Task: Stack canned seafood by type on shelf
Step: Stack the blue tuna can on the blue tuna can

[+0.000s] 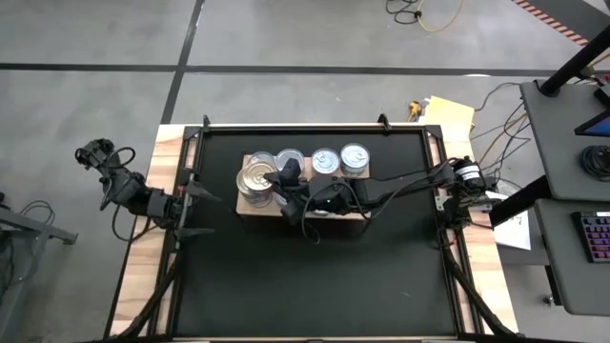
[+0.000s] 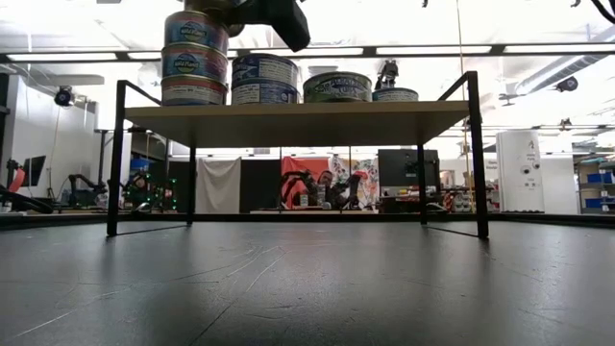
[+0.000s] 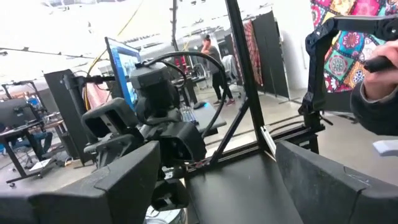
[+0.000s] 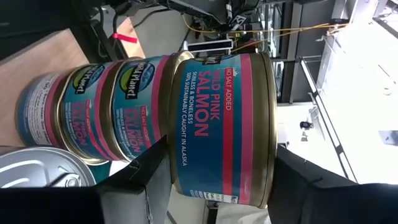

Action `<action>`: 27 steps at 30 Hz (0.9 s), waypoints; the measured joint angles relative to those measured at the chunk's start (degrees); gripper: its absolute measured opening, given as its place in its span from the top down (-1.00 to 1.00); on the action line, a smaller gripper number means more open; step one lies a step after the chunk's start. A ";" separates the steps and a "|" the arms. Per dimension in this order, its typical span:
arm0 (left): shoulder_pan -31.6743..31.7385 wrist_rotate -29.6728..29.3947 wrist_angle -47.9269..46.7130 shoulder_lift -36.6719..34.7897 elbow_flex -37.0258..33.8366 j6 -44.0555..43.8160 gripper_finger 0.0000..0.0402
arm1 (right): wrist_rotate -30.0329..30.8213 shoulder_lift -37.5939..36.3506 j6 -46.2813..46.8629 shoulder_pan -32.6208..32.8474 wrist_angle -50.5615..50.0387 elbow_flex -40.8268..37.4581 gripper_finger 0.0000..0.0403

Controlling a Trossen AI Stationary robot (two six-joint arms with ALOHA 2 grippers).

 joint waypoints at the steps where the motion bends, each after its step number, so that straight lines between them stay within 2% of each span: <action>1: 0.00 0.00 0.04 -0.11 0.00 0.00 -0.52 | -0.03 0.00 -0.02 -0.05 0.00 0.00 0.08; 6: 0.00 0.00 0.11 -0.29 0.00 -0.94 -0.52 | -2.41 0.00 -2.27 -0.22 0.00 0.00 0.06; 18: 0.00 0.02 2.06 0.99 -0.04 -1.62 -0.52 | -3.45 0.09 -2.94 -1.59 -0.04 0.87 0.02; 24: 0.00 0.02 2.29 0.96 -0.04 -1.73 -0.52 | -7.74 0.11 -3.84 -2.34 -0.02 0.87 0.01; 27: 0.00 0.02 2.31 0.99 -0.04 -1.73 -0.52 | -7.78 0.11 -4.81 -2.41 -0.01 0.87 0.01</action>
